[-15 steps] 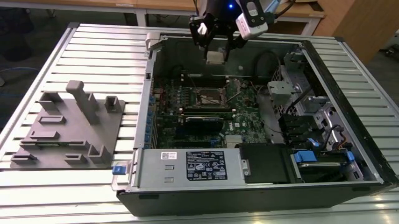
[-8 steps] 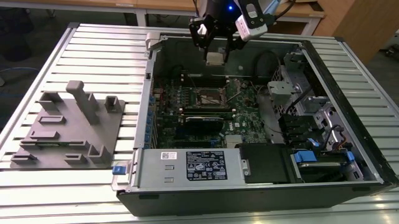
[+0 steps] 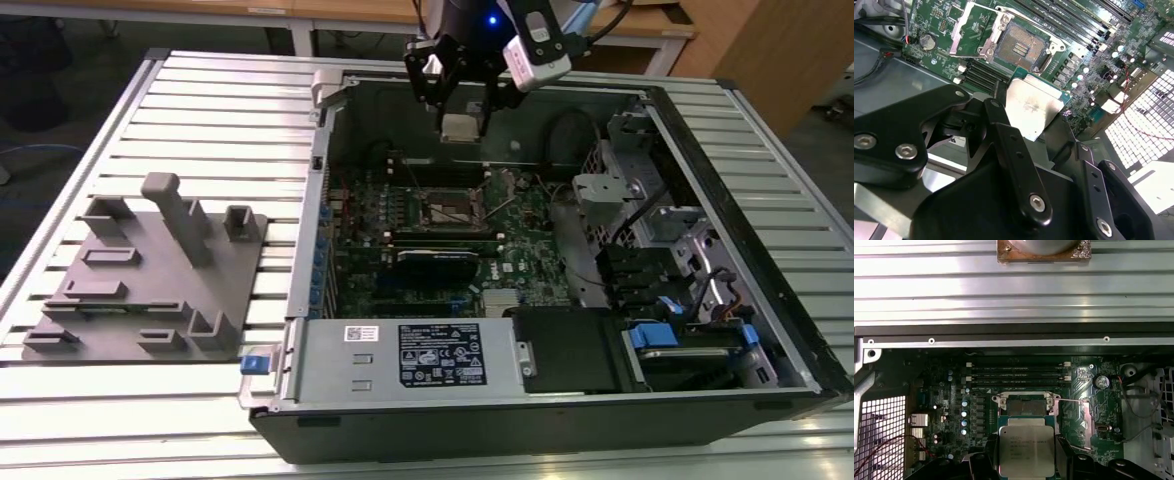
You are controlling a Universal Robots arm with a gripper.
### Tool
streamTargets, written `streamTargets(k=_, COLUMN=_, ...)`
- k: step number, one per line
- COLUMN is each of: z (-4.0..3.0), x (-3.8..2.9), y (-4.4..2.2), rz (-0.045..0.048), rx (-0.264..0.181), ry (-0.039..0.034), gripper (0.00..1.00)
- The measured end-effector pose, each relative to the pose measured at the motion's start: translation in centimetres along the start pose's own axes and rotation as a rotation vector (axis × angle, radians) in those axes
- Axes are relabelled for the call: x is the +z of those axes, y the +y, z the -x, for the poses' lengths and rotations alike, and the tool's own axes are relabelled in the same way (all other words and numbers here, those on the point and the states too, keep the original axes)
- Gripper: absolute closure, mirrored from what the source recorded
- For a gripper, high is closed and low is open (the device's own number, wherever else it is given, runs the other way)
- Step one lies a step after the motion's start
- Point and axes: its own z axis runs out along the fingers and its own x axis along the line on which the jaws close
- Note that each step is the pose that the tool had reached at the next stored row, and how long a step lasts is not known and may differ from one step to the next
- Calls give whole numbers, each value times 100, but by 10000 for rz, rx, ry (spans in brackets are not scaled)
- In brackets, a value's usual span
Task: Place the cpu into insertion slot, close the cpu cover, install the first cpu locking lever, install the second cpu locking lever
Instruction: 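Place the cpu into insertion slot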
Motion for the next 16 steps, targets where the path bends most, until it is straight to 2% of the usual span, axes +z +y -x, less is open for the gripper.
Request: streamTargets(k=16, z=0, x=27, y=-2, rz=0, rx=0, ry=0, gripper=46)
